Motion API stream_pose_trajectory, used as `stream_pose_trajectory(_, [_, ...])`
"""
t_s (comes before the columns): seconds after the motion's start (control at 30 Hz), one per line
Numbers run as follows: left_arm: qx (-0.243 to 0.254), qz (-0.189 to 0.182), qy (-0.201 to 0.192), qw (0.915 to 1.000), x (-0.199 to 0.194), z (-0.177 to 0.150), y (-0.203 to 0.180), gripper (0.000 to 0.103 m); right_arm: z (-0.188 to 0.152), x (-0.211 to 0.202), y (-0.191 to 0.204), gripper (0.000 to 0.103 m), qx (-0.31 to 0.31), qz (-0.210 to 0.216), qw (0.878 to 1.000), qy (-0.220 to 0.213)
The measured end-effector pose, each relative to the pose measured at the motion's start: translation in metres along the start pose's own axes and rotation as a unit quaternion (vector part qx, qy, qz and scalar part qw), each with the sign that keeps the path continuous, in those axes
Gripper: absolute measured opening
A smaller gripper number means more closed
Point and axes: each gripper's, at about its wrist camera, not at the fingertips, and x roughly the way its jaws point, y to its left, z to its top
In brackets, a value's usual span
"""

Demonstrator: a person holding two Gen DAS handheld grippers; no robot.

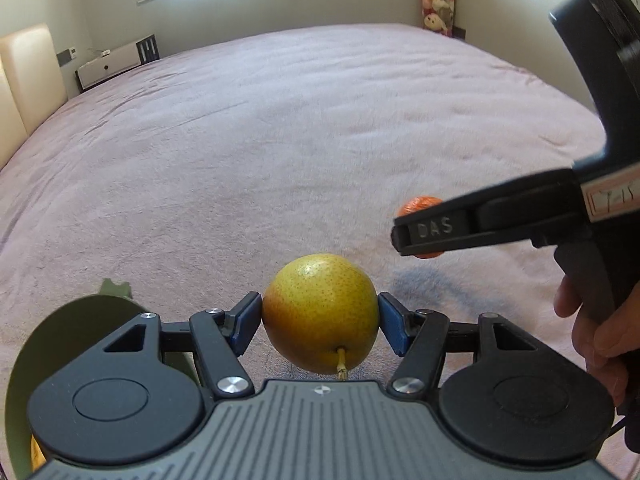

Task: Organize fruits
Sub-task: 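Lift and carry the pear and tangerine over the green colander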

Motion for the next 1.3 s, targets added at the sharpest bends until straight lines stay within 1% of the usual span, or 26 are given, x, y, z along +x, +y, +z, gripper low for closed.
stream_pose_trajectory(0.13, [-0.02, 0.0, -0.006, 0.9998, -0.012, 0.003, 0.01, 0.072, -0.001, -0.018, 0.001, 0.043, -0.002, 0.001, 1.0, -0.013])
stream_pose_trajectory(0.4, [-0.046, 0.004, -0.024, 0.9986, -0.045, 0.003, 0.033, 0.072, -0.009, -0.055, 0.021, 0.043, -0.022, 0.022, 0.999, -0.035])
stream_pose_trajectory(0.63, [-0.096, 0.002, -0.024, 0.9951, -0.065, 0.0, 0.064, 0.072, -0.015, -0.079, 0.041, 0.043, -0.046, 0.042, 0.997, -0.045])
stream_pose_trajectory(0.77, [-0.117, 0.006, -0.025, 0.9928, -0.074, -0.003, 0.082, 0.072, -0.019, -0.091, 0.056, 0.043, -0.065, 0.057, 0.995, -0.05])
stream_pose_trajectory(0.93, [-0.14, 0.012, -0.029, 0.9896, -0.083, -0.008, 0.103, 0.072, -0.022, -0.098, 0.081, 0.043, -0.096, 0.078, 0.991, -0.052])
stream_pose_trajectory(1.13, [-0.186, 0.01, -0.029, 0.9822, -0.089, -0.016, 0.134, 0.072, -0.028, -0.096, 0.11, 0.043, -0.13, 0.103, 0.985, -0.047])
stream_pose_trajectory(1.3, [-0.211, 0.008, -0.023, 0.9773, -0.087, -0.021, 0.153, 0.072, -0.033, -0.094, 0.134, 0.043, -0.163, 0.12, 0.978, -0.043])
